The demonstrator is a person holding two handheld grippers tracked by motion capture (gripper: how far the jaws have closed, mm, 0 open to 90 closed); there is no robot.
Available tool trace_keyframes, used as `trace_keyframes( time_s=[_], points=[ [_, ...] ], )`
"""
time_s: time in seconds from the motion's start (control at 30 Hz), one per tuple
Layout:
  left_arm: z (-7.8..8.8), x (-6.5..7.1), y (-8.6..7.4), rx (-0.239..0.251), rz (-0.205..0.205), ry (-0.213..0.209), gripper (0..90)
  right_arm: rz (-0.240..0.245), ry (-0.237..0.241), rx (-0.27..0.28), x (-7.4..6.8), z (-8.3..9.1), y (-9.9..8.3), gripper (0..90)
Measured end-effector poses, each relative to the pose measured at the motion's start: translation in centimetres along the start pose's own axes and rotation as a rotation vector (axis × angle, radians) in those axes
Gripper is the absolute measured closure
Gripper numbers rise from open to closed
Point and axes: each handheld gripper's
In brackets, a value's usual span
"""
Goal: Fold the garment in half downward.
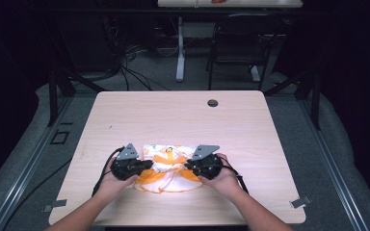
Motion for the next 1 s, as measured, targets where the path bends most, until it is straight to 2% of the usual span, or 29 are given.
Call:
trace_keyframes(
  time_s=[0.17, 0.2, 0.27, 0.4, 0.63, 0.8, 1.0],
  points=[
    [0.6, 0.6, -0.7, 0.010, 0.007, -0.014, 86.0, 0.001, 0.017, -0.020, -0.6, 0.0, -1.0, 78.2],
    [0.7, 0.7, -0.7, 0.009, 0.009, -0.022, 85.9, 0.016, 0.011, -0.037, -0.7, 0.1, -1.1, 77.2],
    [1.0, 0.8, -0.7, 0.016, 0.009, -0.024, 84.6, 0.007, 0.026, -0.037, -0.8, 0.2, -1.5, 75.2],
    [1.7, 0.7, -0.3, 0.032, 0.009, -0.019, 81.8, -0.009, 0.037, -0.010, -1.0, 0.9, -1.5, 72.8],
    [2.8, 0.0, 0.8, 0.086, 0.035, -0.011, 78.1, -0.041, 0.082, 0.053, -0.9, 2.6, 0.1, 71.9],
    [2.5, -0.8, 1.3, 0.069, 0.030, 0.020, 80.4, -0.029, 0.042, 0.065, -0.6, 2.4, 1.1, 77.2],
    [0.9, -2.1, 1.0, 0.027, 0.066, 0.063, 89.0, -0.053, 0.018, 0.048, 0.7, 0.7, 2.0, 87.4]
  ],
)
Point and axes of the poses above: each handheld gripper's, and its own axes: z roughly backward along the jaws, y roughly out of its top, x roughly to its right, and after that the axes turned 15 degrees about -z, right-handed
